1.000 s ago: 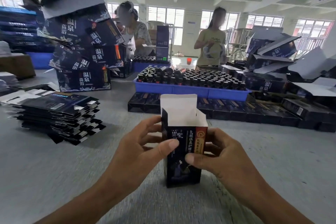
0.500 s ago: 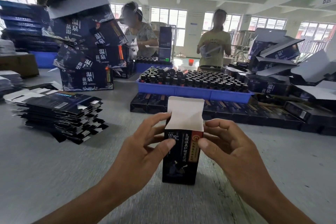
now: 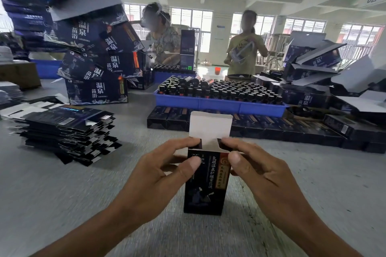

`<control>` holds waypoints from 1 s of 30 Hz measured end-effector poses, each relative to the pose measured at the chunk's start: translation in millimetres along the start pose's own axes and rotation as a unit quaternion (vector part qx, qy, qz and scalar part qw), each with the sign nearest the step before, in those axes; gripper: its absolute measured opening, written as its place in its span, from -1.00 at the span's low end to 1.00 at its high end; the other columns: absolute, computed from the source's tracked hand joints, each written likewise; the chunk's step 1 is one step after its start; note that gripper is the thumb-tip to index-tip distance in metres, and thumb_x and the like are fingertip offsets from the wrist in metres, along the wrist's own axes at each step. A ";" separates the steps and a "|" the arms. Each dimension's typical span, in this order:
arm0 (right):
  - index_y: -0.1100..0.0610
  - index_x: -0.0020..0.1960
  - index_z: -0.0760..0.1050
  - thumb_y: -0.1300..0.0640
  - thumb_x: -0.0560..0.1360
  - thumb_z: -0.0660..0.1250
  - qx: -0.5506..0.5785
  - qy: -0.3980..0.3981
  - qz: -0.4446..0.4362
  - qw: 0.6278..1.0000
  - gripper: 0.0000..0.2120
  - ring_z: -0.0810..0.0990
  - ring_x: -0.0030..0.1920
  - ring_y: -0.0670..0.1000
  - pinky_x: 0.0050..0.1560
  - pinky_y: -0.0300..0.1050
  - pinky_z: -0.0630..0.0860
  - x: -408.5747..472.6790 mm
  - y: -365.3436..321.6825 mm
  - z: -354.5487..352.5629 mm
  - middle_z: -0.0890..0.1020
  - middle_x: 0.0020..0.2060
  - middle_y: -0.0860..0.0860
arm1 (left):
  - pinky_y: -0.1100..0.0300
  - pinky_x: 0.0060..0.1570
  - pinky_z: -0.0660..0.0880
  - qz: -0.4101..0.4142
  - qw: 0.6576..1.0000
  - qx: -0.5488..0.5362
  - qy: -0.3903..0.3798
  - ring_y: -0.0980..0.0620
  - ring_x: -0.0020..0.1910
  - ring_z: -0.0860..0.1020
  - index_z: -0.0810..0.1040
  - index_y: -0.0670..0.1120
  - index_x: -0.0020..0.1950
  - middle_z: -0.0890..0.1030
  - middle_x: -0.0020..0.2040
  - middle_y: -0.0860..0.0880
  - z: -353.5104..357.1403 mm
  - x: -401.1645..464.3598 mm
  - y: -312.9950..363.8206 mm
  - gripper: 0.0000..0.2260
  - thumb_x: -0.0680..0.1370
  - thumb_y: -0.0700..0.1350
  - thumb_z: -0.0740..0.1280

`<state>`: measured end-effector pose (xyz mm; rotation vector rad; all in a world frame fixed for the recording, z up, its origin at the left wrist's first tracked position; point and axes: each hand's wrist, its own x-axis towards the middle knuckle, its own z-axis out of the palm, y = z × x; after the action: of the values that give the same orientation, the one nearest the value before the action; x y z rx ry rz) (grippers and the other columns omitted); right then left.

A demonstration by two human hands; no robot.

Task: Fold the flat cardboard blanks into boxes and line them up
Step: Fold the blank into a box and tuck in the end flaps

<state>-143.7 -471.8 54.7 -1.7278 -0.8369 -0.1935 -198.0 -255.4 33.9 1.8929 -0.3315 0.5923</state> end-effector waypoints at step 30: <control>-0.17 0.01 0.69 0.03 0.44 0.41 0.056 0.097 -0.022 0.993 -0.81 0.67 0.11 -0.17 0.01 -0.32 0.60 -1.1 -8.5 4.3 0.71 0.07 -0.22 | 0.18 0.17 0.58 0.030 0.996 -0.051 0.065 0.11 0.19 0.63 0.55 0.09 0.00 0.60 0.31 0.18 8.8 -2.1 19.9 -0.97 0.59 -0.04 0.34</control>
<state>-151.1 -467.5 59.3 -1.5584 -0.7289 -0.3327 -207.3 -271.2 45.7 1.7420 -0.3277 0.7225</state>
